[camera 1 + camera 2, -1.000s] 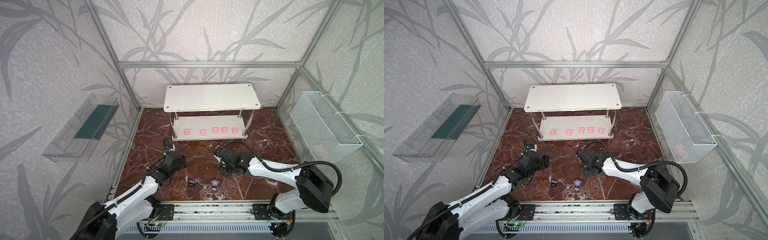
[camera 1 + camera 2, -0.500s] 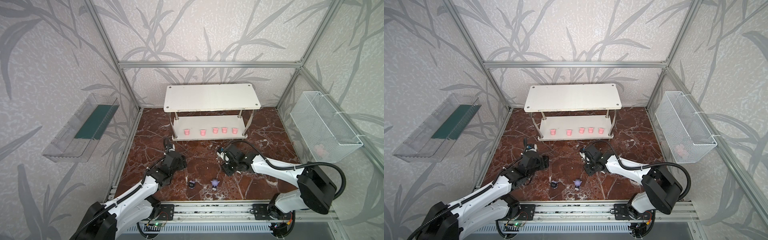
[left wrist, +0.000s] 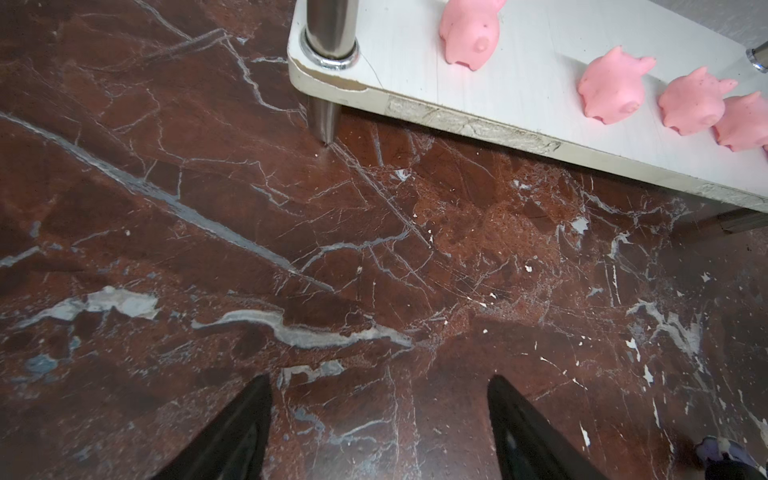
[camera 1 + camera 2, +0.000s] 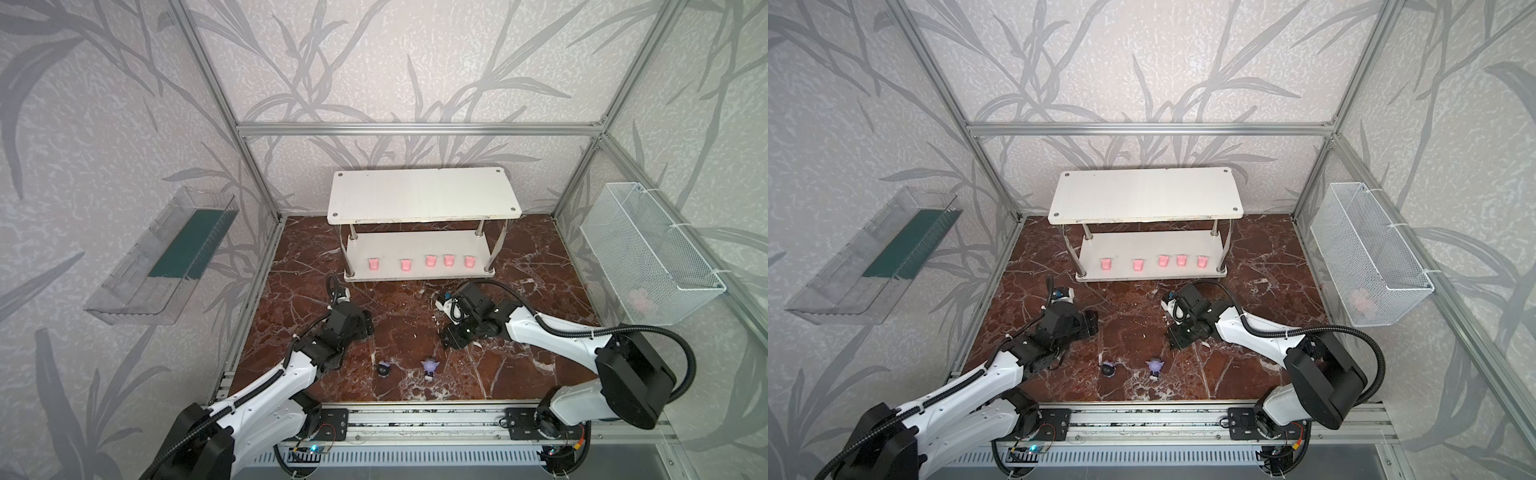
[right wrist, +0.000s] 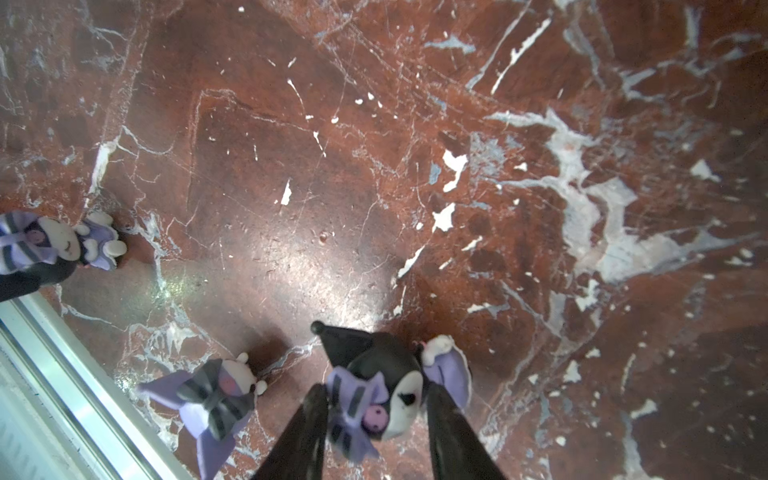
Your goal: Place and organize the plastic toys onto the shelf
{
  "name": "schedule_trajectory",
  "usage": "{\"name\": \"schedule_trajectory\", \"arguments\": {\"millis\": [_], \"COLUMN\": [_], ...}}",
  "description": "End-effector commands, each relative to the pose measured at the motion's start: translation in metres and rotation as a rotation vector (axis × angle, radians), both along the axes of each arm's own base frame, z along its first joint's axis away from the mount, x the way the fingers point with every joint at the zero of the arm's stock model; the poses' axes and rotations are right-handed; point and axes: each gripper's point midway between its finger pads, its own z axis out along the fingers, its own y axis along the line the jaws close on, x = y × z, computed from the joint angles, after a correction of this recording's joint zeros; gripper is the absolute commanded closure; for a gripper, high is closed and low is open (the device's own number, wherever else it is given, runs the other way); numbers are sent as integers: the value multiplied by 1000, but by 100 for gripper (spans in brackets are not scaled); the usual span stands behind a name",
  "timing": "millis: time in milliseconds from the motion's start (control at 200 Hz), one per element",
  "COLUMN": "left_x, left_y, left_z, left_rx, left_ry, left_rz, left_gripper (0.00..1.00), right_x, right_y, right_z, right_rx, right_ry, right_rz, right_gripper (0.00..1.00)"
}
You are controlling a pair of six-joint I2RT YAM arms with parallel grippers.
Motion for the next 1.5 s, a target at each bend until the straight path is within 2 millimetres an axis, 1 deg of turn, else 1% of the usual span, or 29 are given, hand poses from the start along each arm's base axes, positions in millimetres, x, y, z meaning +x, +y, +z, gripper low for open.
{"name": "schedule_trajectory", "arguments": {"millis": [0, 170, 335, 465, 525, 665, 820, 920, 1044, 1254, 1379, 1494], "left_x": [-1, -1, -1, -1, -2, -1, -2, -4, -6, -6, -5, -5], "left_y": [3, 2, 3, 3, 3, 2, 2, 3, 6, 6, 5, 5], "left_z": [-5, -6, -5, -6, -8, -8, -8, -9, -11, -11, -11, -12], "left_rx": [-5, -3, -4, -6, -8, -11, -12, -15, -11, -12, -14, -12], "left_ry": [9, 12, 12, 11, 15, 16, 14, 15, 16, 15, 15, 19], "left_rz": [17, 16, 17, 21, 18, 15, 13, 15, 19, 21, 22, 20], "left_gripper": [20, 20, 20, 20, 20, 20, 20, 20, 20, 20, 20, 20], "right_x": [-5, -5, -8, -11, -12, -14, -13, -10, -4, 2, 5, 7], "right_y": [-2, -5, -3, 0, 3, 6, 7, 5, -5, -2, -6, -13], "right_z": [-1, -4, 4, 8, 9, 1, -9, -13, -19, -28, -35, -40], "right_rx": [1, -10, 15, -20, -45, -157, -230, -262, -320, -338, -366, -403], "right_ry": [24, 24, 20, -18, -36, -65, -88, -117, -138, -138, -145, -155], "right_rz": [5, -4, -5, -2, 0, -6, -44, -76, -129, -154, -168, -198], "right_gripper": [59, 59, 58, 54, 51, 42, 41, 41, 42, 42, 45, 52]}}
